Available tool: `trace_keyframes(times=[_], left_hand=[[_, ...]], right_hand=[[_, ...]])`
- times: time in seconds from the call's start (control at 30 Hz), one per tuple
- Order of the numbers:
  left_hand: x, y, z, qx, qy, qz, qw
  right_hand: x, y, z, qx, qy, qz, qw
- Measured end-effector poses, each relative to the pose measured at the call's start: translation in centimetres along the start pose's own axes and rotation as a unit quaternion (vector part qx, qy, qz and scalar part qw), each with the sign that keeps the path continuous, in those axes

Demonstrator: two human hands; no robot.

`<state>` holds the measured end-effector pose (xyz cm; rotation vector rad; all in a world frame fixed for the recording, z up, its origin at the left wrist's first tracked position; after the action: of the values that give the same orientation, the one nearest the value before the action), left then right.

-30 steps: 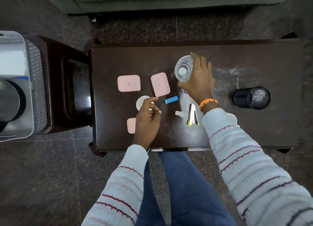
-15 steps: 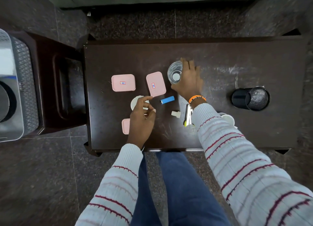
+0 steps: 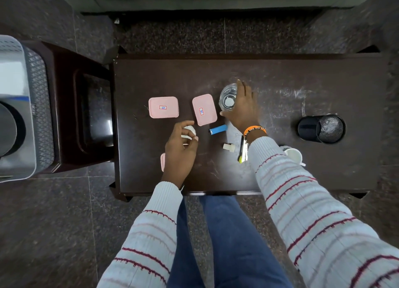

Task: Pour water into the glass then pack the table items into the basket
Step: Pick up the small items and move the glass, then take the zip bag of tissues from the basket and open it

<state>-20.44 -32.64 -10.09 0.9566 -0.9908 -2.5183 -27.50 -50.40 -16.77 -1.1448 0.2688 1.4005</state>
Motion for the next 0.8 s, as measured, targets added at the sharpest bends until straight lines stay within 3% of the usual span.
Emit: trace_keyframes(times=[0.1, 0.27, 0.6, 0.8], left_hand=[[-1.7, -0.4, -0.1, 0.004, 0.005, 0.031, 0.999], [-6.9, -1.8, 0.0, -0.005, 0.037, 0.101, 0.994], [-25.1, -9.1, 1.2, -0.078, 0.224, 0.230, 0.944], [-31.7, -14.5, 0.6, -0.121, 0.231, 0.245, 0.934]], right_hand=[[0.2, -2.2, 1.4, -0.031, 0.001, 0.016, 0.999], [2.2, -9.6, 5.6, -0.127, -0.008, -0.056, 0.990], [11.1, -30.9, 11.8, -0.317, -0.116, -0.133, 0.932], [18.7, -39.5, 11.3, -0.372, -0.153, -0.028, 0.915]])
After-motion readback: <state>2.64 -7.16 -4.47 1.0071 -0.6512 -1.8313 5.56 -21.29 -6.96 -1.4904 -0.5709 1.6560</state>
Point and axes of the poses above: each hand's wrist, its own z-axis away from the middle knuckle, its own x-axis out of the palm, y = z × x, the point moved 2 cm from there along -z, towards the middle knuckle, and after that the axes turned 9 degrees about -z, right-handed, at the moved point
